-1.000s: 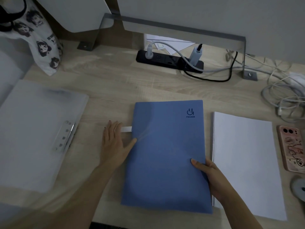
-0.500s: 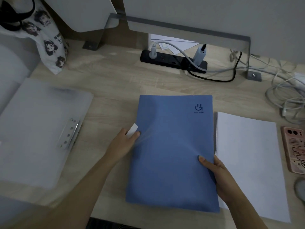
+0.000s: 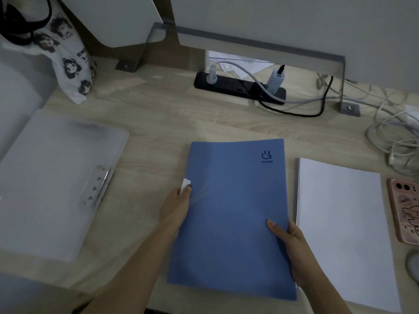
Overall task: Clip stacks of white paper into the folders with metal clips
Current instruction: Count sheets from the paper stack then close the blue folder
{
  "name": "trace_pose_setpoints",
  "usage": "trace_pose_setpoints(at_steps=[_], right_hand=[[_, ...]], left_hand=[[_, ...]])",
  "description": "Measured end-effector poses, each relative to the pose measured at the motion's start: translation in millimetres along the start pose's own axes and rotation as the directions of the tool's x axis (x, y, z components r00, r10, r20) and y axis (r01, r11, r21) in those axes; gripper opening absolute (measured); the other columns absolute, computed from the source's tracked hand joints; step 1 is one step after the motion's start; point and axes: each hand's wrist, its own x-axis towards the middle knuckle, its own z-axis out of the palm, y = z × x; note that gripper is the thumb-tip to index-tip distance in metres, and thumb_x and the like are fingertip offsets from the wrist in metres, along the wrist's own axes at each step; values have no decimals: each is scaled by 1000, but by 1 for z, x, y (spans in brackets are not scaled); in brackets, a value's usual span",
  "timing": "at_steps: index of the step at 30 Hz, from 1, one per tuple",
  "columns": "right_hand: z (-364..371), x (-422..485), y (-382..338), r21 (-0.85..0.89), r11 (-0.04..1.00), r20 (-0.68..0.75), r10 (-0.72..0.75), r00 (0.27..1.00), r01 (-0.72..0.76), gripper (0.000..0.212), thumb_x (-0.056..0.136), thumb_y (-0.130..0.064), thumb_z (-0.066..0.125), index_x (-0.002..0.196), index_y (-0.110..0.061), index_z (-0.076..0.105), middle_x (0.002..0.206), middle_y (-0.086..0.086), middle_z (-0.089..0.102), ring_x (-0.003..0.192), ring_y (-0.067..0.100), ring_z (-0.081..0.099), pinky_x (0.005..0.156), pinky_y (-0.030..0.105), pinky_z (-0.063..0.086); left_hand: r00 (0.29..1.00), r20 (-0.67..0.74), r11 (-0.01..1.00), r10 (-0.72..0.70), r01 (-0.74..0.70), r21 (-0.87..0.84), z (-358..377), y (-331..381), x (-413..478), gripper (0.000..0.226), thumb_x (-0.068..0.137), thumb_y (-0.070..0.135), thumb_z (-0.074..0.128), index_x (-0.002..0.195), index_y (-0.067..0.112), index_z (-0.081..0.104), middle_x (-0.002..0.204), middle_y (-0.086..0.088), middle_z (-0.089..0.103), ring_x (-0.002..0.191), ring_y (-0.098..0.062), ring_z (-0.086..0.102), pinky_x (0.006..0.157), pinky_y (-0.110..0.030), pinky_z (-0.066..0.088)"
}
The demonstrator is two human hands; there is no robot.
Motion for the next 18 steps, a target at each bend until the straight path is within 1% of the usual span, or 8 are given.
trace_pose_setpoints(at_steps=[1, 3, 6, 8, 11, 14, 16, 18], right_hand=[[2, 0, 1, 9, 1000, 8, -3, 1000, 3, 23, 87, -11, 57, 106, -23, 62, 93, 1, 75, 79, 22, 72, 58, 32, 59], [5, 0, 3, 16, 1000, 12, -12, 1000, 11, 23, 86, -10, 57, 104, -25, 62, 92, -1, 76, 79, 21, 72, 60, 32, 59], [12, 4, 5, 22, 1000, 3, -13, 1000, 13, 26, 86, -13, 58, 108, -25, 61, 98, -1, 75, 86, 23, 72, 67, 36, 59], [18, 9, 7, 17, 1000, -4, -7, 1000, 7, 28, 86, -14, 59, 111, -24, 60, 102, 0, 74, 90, 24, 71, 72, 39, 58], [34, 18, 7, 7, 1000, 7, -11, 1000, 11, 27, 86, -14, 59, 112, -22, 60, 100, -2, 74, 88, 22, 71, 67, 33, 58], [59, 32, 4, 23, 1000, 45, -13, 999, 12, 28, 87, -14, 58, 115, -17, 59, 105, 2, 72, 91, 22, 70, 66, 31, 58], [78, 45, 0, 63, 998, 77, -26, 997, 22, 31, 88, -13, 57, 118, -16, 57, 111, 4, 71, 95, 23, 69, 69, 31, 58], [96, 56, -3, 103, 994, 110, -33, 993, 22, 32, 88, -13, 57, 119, -17, 57, 113, 3, 70, 98, 22, 68, 71, 31, 58]], left_hand=[[1000, 5, 999, -26, 26, -47, 2, -2, 0, 51, 95, 44, 36, 124, 6, 54, 122, -13, 59, 113, -29, 54, 103, -42, 40], [1000, -1, 996, -29, 29, -89, 4, -3, -1, 51, 94, 45, 35, 126, 9, 53, 126, -9, 58, 116, -25, 53, 105, -44, 39], [999, -29, 997, -31, 30, -65, -1, 1, 2, 50, 95, 42, 37, 126, 6, 52, 127, -11, 57, 117, -28, 52, 105, -43, 39], [999, -54, 1000, -3, 2, -28, -7, 3, 6, 49, 94, 39, 40, 126, 4, 51, 126, -13, 57, 116, -29, 52, 104, -43, 39], [991, -111, 995, 80, -73, 66, -20, 11, 14, 46, 92, 33, 48, 126, 1, 48, 126, -13, 55, 113, -31, 52, 100, -40, 40], [967, -166, 976, 195, -175, 128, -39, 21, 25, 42, 91, 22, 50, 127, 2, 42, 122, -14, 54, 109, -31, 54, 90, -37, 43], [931, -176, 943, 320, -296, 152, -53, 24, 33, 49, 90, 17, 50, 135, 7, 36, 130, -15, 49, 116, -32, 51, 95, -41, 45], [909, -160, 910, 385, -345, 230, -64, 26, 35, 59, 92, 17, 49, 145, 11, 24, 145, -14, 36, 131, -31, 39, 106, -41, 37]])
